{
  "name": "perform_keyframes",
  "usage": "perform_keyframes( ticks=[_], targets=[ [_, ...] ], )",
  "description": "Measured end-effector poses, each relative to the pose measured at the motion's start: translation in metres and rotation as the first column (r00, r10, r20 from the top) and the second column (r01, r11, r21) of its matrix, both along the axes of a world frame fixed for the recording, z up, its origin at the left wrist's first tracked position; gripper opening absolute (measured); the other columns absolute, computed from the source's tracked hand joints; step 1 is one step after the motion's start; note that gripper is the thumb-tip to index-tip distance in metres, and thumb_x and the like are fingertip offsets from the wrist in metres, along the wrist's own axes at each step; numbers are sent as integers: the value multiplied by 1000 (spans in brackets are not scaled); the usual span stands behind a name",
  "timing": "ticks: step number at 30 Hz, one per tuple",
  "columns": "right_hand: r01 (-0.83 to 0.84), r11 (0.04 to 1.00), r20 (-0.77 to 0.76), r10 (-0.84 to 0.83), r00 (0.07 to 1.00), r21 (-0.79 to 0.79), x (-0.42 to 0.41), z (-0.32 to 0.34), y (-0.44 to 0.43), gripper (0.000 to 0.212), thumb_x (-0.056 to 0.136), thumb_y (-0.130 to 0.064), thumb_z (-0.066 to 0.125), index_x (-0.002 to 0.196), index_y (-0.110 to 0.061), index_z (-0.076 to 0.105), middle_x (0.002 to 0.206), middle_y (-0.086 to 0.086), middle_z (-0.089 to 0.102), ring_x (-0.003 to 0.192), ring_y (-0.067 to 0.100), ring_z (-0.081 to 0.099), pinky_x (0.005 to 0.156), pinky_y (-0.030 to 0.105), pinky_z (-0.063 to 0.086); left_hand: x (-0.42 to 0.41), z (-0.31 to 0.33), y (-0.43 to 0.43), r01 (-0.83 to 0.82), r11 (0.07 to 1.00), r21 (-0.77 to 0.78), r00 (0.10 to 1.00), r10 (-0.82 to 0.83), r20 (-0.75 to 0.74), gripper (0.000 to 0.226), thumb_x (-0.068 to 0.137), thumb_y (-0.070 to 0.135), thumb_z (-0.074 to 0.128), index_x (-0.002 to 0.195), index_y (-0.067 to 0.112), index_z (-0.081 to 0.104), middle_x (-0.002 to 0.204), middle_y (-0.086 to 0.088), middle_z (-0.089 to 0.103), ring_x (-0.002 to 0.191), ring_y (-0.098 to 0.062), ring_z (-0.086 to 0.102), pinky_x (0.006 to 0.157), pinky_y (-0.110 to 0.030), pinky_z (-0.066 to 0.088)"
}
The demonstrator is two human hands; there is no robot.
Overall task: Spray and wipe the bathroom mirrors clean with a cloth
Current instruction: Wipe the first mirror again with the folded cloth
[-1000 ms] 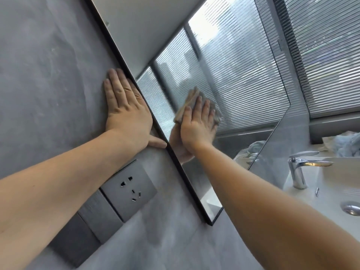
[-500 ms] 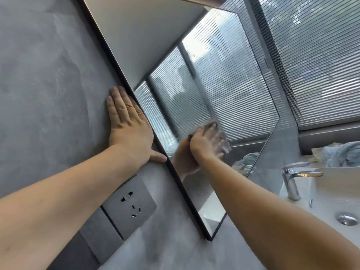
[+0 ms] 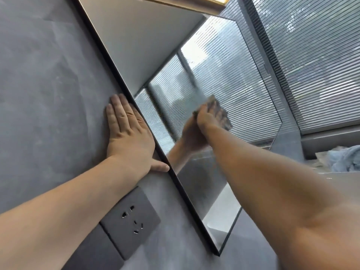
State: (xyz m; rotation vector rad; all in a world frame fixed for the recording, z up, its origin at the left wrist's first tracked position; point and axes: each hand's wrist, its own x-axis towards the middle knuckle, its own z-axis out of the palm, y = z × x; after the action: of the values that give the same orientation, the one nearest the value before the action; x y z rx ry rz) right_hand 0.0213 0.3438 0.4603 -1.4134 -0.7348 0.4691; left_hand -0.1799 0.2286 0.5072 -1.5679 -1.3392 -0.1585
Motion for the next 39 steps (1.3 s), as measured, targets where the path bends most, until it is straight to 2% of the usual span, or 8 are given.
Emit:
perform_keyframes(
  ticks=[4, 8, 12, 16, 22, 27, 33, 39],
  targets=[
    [11, 981, -254, -62, 965, -196, 22, -122, -6, 63, 112, -49, 20, 167, -20, 12, 174, 11, 7, 160, 30, 6, 129, 43, 3, 1, -1, -2, -10, 1000, -4, 1000, 10, 7, 173, 49, 104, 44, 139, -30, -20, 148, -54, -21, 144, -66, -16, 118, -68, -6],
    [54, 967, -322, -135, 937, -248, 20, -157, -1, 61, 111, -44, 23, 164, -14, 25, 171, 15, 21, 158, 34, 17, 129, 45, 10, 2, 0, -2, -12, 1000, -7, 1000, 12, 14, 174, 49, 104, 44, 139, -30, -20, 147, -54, -21, 144, -66, -16, 118, -68, -6],
    [150, 966, -237, -200, 951, -213, 24, -105, 5, 62, 106, -49, 21, 154, -14, 41, 160, 17, 40, 150, 34, 33, 126, 47, 21, 1, -2, -4, -2, 1000, -16, 1000, 2, 12, 173, 50, 105, 42, 139, -30, -20, 146, -55, -23, 143, -67, -17, 118, -68, -6],
    [265, 963, -42, -263, 964, 53, 12, 25, 8, 47, 101, -53, 27, 126, -35, 62, 147, 5, 54, 143, 33, 42, 121, 46, 25, 2, 0, -3, -10, 999, -31, 1000, 10, 7, 172, 50, 104, 42, 138, -31, -21, 145, -55, -25, 142, -67, -19, 119, -68, -6],
    [4, 979, 183, -43, 982, 204, 14, 144, 13, 62, 110, -54, 16, 167, -31, 4, 175, 1, -4, 161, 26, -8, 128, 46, -12, 2, -1, 1, -12, 1000, -18, 1000, 12, -7, 174, 50, 104, 43, 126, -35, -27, 143, -56, -26, 141, -68, -20, 119, -69, -7],
    [56, 994, 55, -62, 997, 95, 67, 55, 48, 68, 106, -64, 10, 166, -35, 6, 175, -3, -2, 161, 23, -5, 128, 48, -9, 1, 0, 3, 2, 1000, 16, 1000, -2, -16, 174, 48, 104, 42, 136, -32, -21, 146, -55, -23, 143, -67, -17, 120, -69, -6],
    [173, 972, -182, -200, 963, -156, 109, -138, 75, 60, 109, -46, 19, 159, -17, 34, 166, 13, 33, 153, 34, 30, 127, 44, 18, -1, -1, 4, 10, 1000, 29, 999, -9, -39, 173, 48, 105, 38, 136, -34, -17, 145, -57, -16, 142, -69, -11, 120, -71, 0],
    [181, 970, -314, -225, 922, -161, 110, -162, 87, 76, 89, -50, 17, 150, -15, 46, 157, 18, 45, 146, 37, 40, 123, 49, 27, -2, 0, 2, 53, 999, 12, 998, -53, -37, 172, 49, 104, 40, 136, -34, -17, 146, -57, -17, 142, -69, -14, 119, -71, -3]
  ],
)
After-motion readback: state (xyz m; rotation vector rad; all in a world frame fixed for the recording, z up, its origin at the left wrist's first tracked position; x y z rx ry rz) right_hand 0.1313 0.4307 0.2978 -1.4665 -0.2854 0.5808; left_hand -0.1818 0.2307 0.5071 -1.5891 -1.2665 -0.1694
